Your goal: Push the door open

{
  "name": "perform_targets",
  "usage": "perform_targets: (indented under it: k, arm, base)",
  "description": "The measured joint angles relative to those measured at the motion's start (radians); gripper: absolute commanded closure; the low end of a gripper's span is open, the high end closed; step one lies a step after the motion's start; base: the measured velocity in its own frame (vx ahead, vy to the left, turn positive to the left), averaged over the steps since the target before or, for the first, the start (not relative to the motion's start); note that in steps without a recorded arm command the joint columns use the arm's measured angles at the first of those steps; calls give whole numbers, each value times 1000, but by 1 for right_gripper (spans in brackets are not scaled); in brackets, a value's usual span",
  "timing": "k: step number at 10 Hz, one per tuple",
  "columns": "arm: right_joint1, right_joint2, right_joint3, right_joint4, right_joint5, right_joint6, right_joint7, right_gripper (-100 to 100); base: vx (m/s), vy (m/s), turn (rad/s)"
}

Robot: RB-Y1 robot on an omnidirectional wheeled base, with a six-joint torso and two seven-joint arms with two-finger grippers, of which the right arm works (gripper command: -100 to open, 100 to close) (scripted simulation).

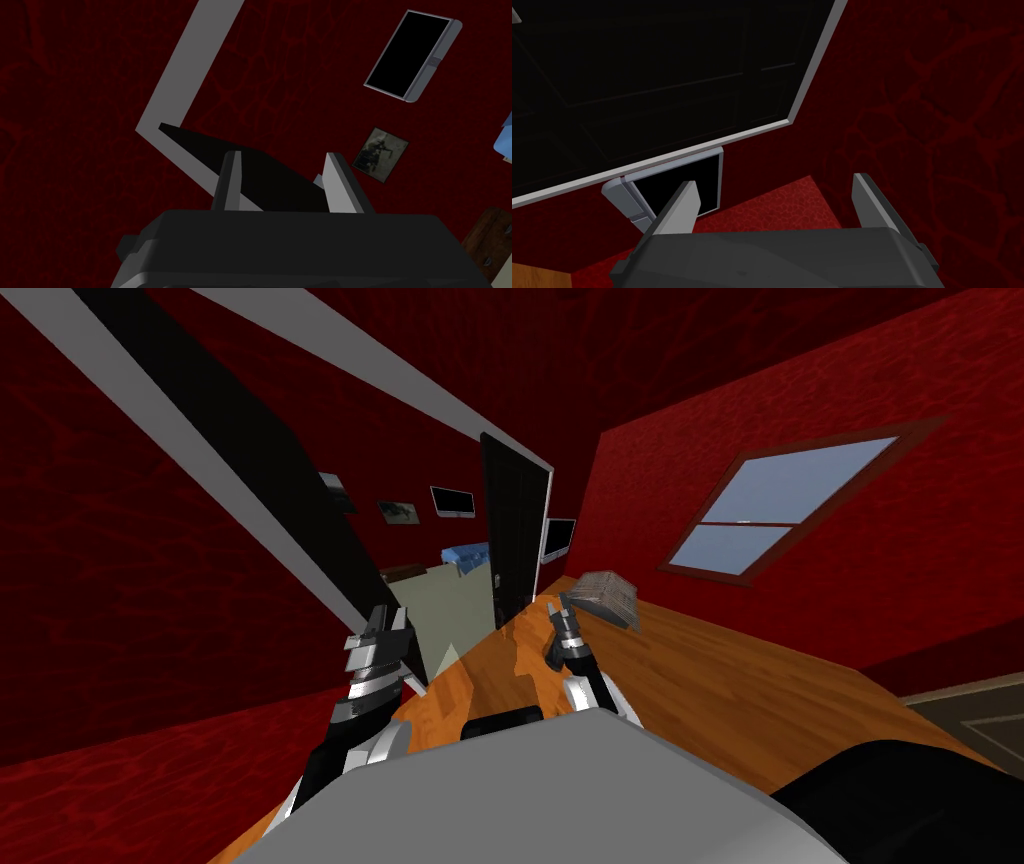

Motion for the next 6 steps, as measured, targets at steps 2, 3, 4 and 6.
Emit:
perform_targets:
  k: [2, 3, 4, 6]
  arm:
    - [-11, -11, 3, 37, 0, -14, -7, -100]
    - [-14, -18, 3, 59, 0, -25, -12, -100]
    - [-18, -23, 6, 79, 0, -36, -16, -100]
    - [-31, -30, 12, 120, 3, -49, -21, -100]
  base:
    - [93, -1, 61]
    - [98, -6, 58]
    - [96, -4, 63]
    - [96, 4, 72]
